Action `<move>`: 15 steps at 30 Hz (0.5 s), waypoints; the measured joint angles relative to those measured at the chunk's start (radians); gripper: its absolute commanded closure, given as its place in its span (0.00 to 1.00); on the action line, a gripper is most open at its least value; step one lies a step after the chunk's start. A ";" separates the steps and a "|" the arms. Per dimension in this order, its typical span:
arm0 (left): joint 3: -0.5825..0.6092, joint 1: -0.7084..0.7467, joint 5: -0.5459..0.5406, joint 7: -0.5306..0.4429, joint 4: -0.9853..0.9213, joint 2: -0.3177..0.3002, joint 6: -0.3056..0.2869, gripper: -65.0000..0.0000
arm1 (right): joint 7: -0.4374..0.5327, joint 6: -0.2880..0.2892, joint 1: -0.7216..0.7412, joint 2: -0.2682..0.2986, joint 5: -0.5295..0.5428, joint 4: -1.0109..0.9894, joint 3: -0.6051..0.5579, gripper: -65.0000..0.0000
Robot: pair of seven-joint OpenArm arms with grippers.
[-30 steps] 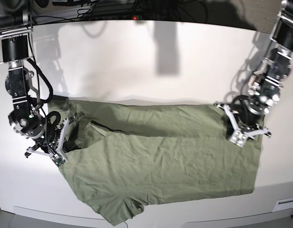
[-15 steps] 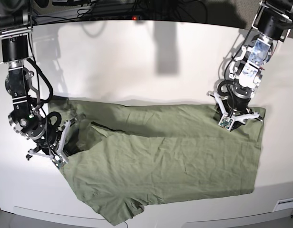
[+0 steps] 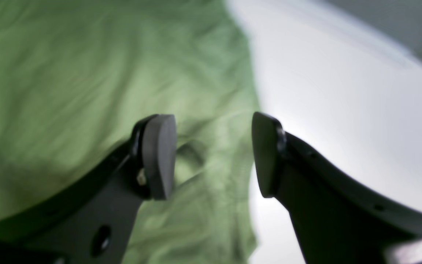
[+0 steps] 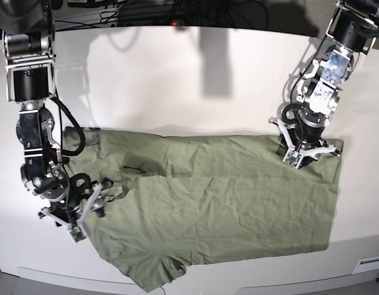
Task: Fold the T-shirt properly
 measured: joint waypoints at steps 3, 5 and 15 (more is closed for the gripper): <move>0.000 0.000 0.000 0.002 0.000 0.000 0.000 0.74 | -0.131 0.201 -0.003 -0.008 0.009 0.050 -0.002 0.49; 0.000 0.000 0.000 0.000 0.000 0.000 0.000 0.74 | -0.212 0.194 -0.001 0.005 0.084 0.068 -0.002 0.49; 0.000 0.000 0.001 0.000 0.000 0.000 0.000 0.74 | -0.388 0.191 -0.003 0.116 0.172 0.073 -0.197 0.49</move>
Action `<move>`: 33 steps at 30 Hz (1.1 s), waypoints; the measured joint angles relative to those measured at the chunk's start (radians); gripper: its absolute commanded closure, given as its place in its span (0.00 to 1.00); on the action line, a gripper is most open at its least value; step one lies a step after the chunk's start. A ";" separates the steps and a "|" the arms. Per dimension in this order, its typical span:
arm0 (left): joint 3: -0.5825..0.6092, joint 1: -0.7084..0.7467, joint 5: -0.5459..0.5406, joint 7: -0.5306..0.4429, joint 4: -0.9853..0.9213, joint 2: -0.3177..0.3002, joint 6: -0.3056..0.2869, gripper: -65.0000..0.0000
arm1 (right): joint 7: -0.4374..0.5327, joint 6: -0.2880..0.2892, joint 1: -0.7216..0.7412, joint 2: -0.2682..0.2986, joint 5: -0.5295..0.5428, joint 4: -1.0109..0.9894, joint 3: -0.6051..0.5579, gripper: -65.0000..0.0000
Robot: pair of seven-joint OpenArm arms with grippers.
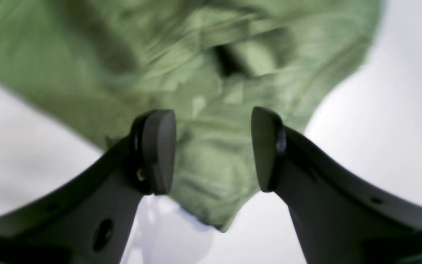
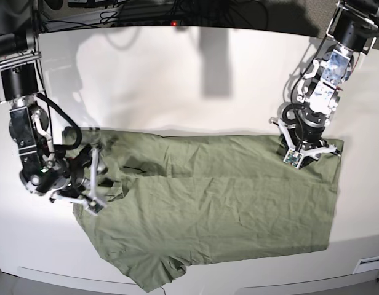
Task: Fold the T-shirt properly
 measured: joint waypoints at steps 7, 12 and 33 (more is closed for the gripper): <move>0.000 0.000 0.000 0.000 0.000 0.000 0.000 0.74 | 0.074 0.003 0.032 0.007 -0.170 0.000 -0.247 0.49; 0.000 0.000 0.000 0.001 0.000 0.000 0.000 0.74 | 0.111 0.003 0.072 0.008 -0.222 -0.006 -0.345 0.49; 0.000 0.000 -0.001 0.022 0.000 0.000 0.000 0.74 | 0.400 -0.237 0.196 -0.150 -0.383 -0.357 -0.381 0.49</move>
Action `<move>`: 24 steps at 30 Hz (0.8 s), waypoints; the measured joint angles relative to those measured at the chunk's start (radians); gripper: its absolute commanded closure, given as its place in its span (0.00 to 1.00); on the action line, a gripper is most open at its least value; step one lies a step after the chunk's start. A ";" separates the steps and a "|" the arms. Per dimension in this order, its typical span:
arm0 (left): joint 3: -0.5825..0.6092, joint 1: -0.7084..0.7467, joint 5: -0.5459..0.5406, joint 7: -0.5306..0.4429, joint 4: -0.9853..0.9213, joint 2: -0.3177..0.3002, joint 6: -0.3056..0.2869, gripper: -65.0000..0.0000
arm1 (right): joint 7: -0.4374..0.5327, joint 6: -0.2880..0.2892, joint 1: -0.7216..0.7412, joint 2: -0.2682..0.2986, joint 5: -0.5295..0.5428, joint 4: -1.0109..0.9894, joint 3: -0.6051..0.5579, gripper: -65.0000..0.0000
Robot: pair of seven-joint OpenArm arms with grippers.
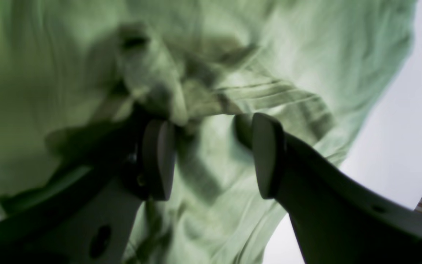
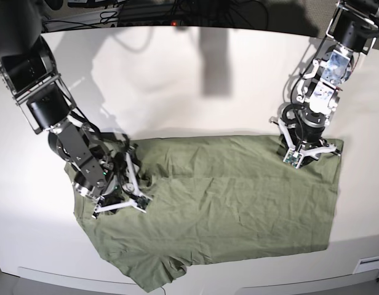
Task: Fold the T-shirt properly
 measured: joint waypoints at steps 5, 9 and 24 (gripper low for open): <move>0.000 0.000 0.000 0.000 0.000 0.000 0.000 0.74 | 0.052 -0.179 0.009 -0.058 -0.002 0.001 0.000 0.49; 0.000 0.000 0.000 0.000 0.000 0.000 0.000 0.74 | 0.051 -0.196 0.006 -0.090 -0.052 0.001 0.000 0.49; 0.000 0.000 0.000 0.000 0.000 0.000 0.000 0.74 | -0.054 -0.228 0.006 -0.061 0.035 0.001 0.001 0.49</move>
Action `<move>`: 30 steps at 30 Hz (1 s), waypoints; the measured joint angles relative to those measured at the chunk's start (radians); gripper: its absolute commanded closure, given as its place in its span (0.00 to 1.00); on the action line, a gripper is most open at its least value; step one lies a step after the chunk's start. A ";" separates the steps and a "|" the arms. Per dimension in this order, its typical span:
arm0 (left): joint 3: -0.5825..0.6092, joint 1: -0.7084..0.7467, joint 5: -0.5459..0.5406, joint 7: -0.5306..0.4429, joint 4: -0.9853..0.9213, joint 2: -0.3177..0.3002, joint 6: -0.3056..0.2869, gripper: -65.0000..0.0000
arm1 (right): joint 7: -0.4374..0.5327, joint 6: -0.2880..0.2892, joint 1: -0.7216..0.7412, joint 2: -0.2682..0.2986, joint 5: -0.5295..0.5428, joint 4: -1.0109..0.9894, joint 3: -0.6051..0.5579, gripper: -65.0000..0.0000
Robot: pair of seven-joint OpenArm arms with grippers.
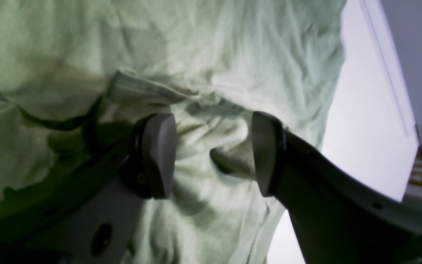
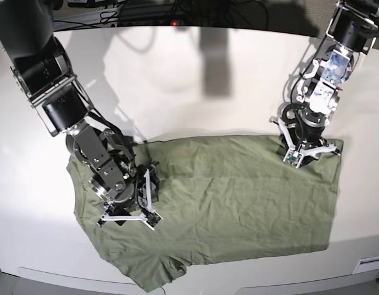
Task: Fold the T-shirt properly
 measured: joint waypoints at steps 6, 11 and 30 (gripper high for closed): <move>0.000 0.000 0.000 0.001 0.000 0.000 0.000 0.74 | -0.007 0.000 -0.005 0.032 0.079 0.057 0.048 0.49; 0.000 0.000 -0.002 0.005 0.000 0.000 0.001 0.74 | -0.063 0.011 -0.002 0.027 0.270 0.186 0.216 0.49; 0.000 0.000 0.000 0.002 0.000 0.000 0.001 0.74 | 0.028 0.200 -0.425 0.016 0.280 0.202 0.686 0.49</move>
